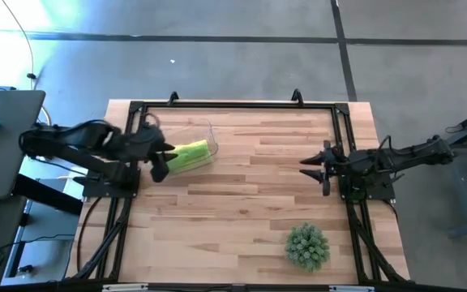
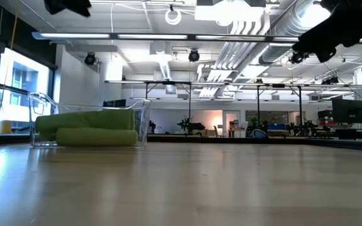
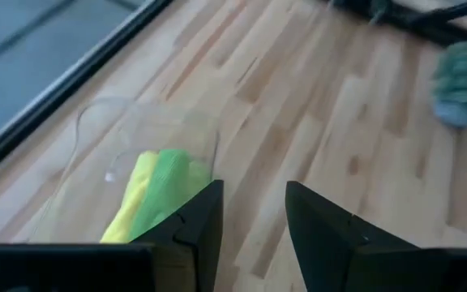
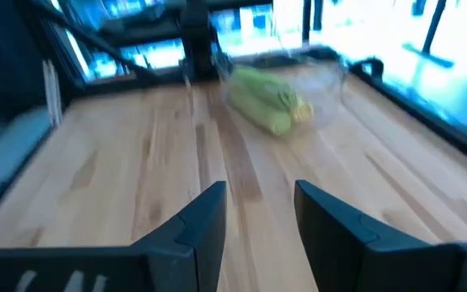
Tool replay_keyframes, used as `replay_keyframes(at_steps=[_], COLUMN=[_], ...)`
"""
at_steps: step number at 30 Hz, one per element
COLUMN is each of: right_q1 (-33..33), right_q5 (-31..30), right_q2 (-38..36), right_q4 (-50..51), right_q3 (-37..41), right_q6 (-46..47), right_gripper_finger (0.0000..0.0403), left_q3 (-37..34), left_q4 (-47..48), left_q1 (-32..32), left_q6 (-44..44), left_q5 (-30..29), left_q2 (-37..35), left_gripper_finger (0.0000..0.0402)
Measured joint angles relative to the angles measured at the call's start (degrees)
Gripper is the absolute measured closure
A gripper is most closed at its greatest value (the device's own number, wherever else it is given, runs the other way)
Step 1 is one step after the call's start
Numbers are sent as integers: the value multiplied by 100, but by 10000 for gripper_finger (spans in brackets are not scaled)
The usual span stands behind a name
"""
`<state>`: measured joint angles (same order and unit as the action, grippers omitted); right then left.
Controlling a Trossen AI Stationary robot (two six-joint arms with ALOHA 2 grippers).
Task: Roll microfiber towels into tight, uniform cylinder then place into a basket
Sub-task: Return To Home Position
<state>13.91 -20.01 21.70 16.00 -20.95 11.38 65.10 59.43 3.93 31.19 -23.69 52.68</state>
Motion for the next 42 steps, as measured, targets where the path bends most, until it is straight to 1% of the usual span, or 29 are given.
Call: replay_keyframes(at_steps=[6, 10, 11, 15, 17, 20, 22, 24, 28, 31, 35, 38, 42], right_q1=[0, 0, 0, 0, -2, -2, -2, -2, -2, -2, -2, -2, -2], right_q5=[107, 105, 100, 48, 34, 36, 80, 111, 114, 67, 123, 140, 140], right_q2=[-11, -14, -14, 2, 0, 2, 0, 2, 2, 1, 4, 2, 3], right_q4=[-2338, -3567, -3696, -3667, -3618, -3548, -3528, -3472, -3387, -3320, -3184, -3086, -2975], right_q3=[1267, 1935, 2042, 2035, 2035, 2037, 2037, 2037, 2037, 2039, 2039, 2039, 2041], right_q6=[-235, -268, -262, -286, -261, -118, -137, -133, -131, -136, -110, -138, -118], right_gripper_finger=[263, 263, 263, 263, 263, 263, 263, 263, 263, 263, 263, 263, 263], left_q3=[0, -34, -77, -372, -586, -1093, -1545, -2042, -2923, -3500, -4114, -4397, -4589], left_q4=[-3, -11, -2, -37, -76, -575, -1193, -2107, -4165, -5536, -7199, -8067, -8797], left_q1=[1081, 1691, 1824, 2270, 2435, 2610, 2666, 2690, 2628, 2438, 2026, 1647, 1128], left_q6=[526, 854, 925, 1282, 1664, 2187, 2200, 2007, 1124, 484, 21, -278, -430], left_q5=[-1072, -1631, -1732, -2153, -2407, -2689, -2637, -2495, -2069, -1902, -1584, -1256, -637], left_q2=[-394, -412, -404, -392, -380, -374, -344, -262, -64, 173, 587, 920, 1255], left_gripper_finger=[280, 280, 280, 280, 280, 280, 280, 280, 280, 280, 280, 280, 280])
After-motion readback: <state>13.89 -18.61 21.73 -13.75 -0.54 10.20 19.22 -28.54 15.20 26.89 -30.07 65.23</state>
